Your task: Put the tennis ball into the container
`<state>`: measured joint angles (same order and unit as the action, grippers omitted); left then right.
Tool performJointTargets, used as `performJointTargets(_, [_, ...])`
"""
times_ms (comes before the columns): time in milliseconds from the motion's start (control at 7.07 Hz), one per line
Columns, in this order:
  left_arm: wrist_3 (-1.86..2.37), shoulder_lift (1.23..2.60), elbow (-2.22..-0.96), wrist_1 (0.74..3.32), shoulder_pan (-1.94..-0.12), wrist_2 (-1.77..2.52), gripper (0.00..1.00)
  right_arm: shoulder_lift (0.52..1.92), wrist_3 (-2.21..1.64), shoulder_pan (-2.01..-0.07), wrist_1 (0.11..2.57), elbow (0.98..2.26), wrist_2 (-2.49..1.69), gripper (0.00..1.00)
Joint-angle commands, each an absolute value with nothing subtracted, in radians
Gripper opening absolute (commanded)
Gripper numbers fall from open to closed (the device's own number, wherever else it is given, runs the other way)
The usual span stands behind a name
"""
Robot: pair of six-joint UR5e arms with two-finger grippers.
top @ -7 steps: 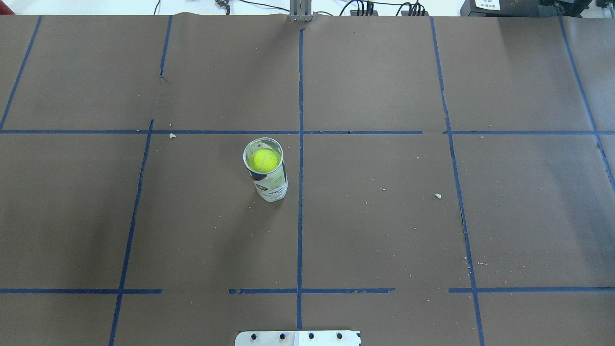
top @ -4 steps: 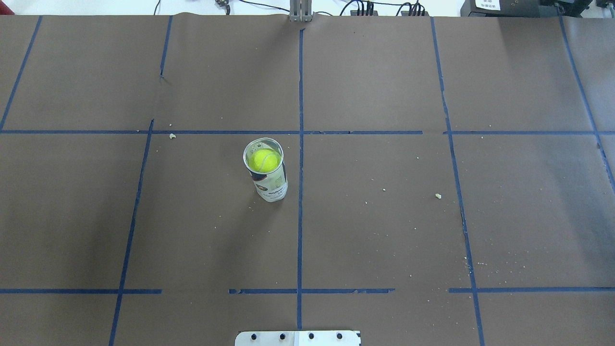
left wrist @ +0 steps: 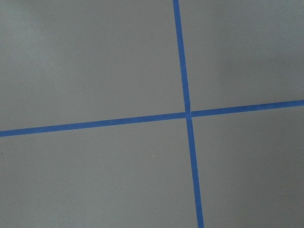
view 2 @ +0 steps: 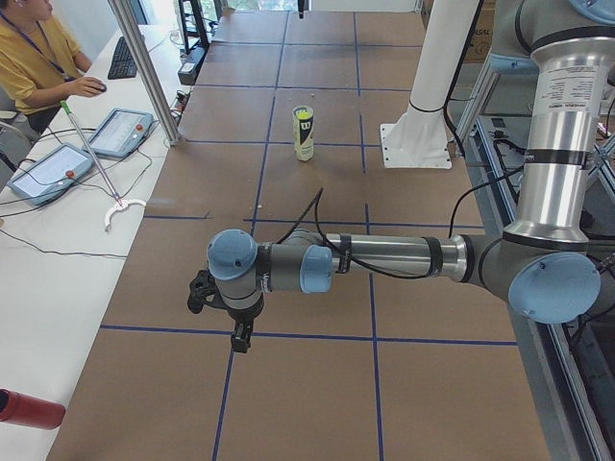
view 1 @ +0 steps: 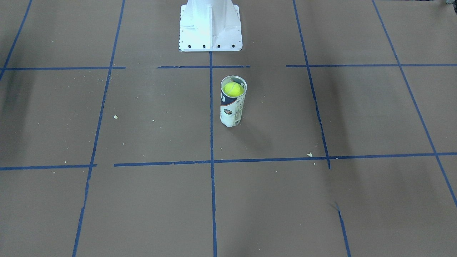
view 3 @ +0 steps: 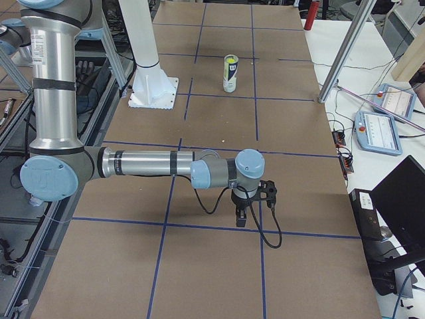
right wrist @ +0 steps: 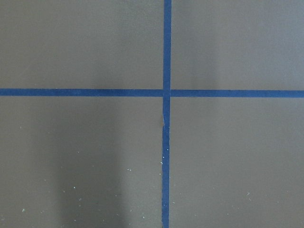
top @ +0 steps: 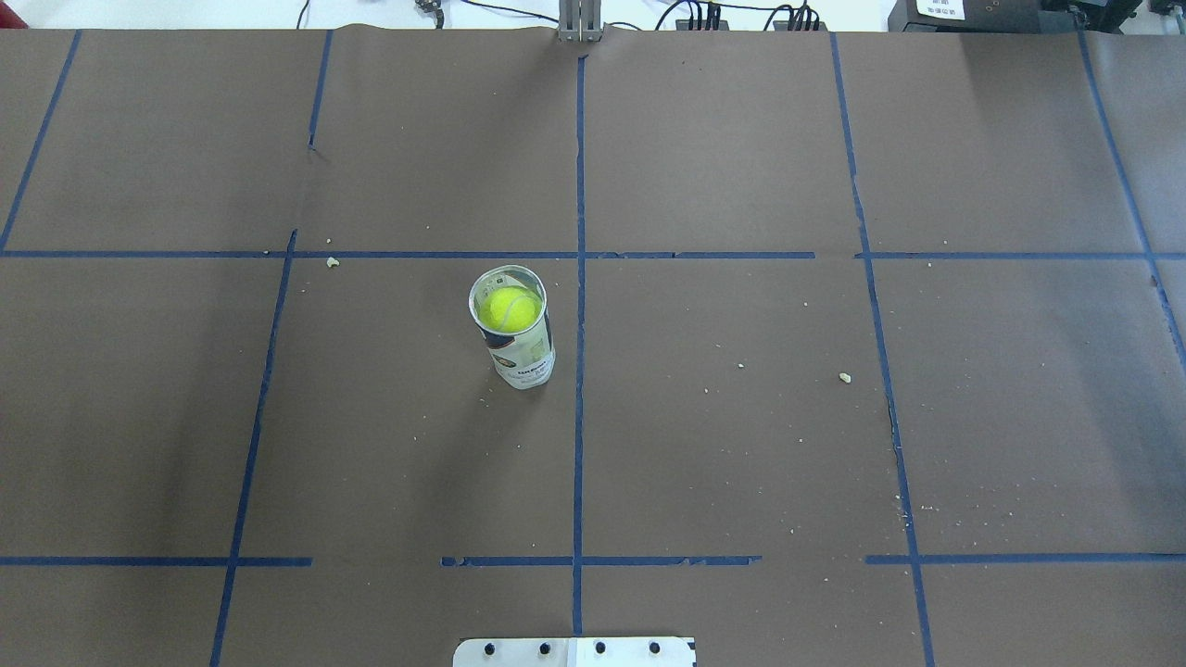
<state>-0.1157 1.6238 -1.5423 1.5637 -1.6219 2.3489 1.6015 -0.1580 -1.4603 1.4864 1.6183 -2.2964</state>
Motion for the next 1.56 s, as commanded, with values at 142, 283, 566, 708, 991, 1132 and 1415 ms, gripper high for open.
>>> performJointTargets(142, [-0.118,1.623,-1.589,1.431,-1.621,2.347,1.0,1.601,-0.158,-1.46,1.486,1.618,-2.296,1.0])
performJointTargets(283, [-0.118,1.623,-1.585,1.436,-1.621,2.35,1.0,1.601,-0.158,-1.46,1.486,1.618,-2.296,1.0])
performJointTargets(566, [-0.12,1.624,-1.583,1.44,-1.621,2.352,1.0,1.601,-0.158,-1.46,1.486,1.618,-2.296,1.0])
performJointTargets(708, [-0.12,1.624,-1.586,1.442,-1.621,2.352,1.0,1.603,-0.158,-1.46,1.486,1.618,-2.296,1.0])
performJointTargets(991, [-0.12,1.624,-1.592,1.442,-1.623,2.352,1.0,1.601,-0.158,-1.46,1.486,1.618,-2.296,1.0])
performJointTargets(1132, [-0.12,1.623,-1.591,1.442,-1.623,2.352,1.0,1.601,-0.158,-1.46,1.486,1.618,-2.296,1.0])
performJointTargets(1415, [-0.12,1.624,-1.592,1.442,-1.621,2.352,1.0,1.601,-0.158,-1.459,1.486,1.618,-2.296,1.0])
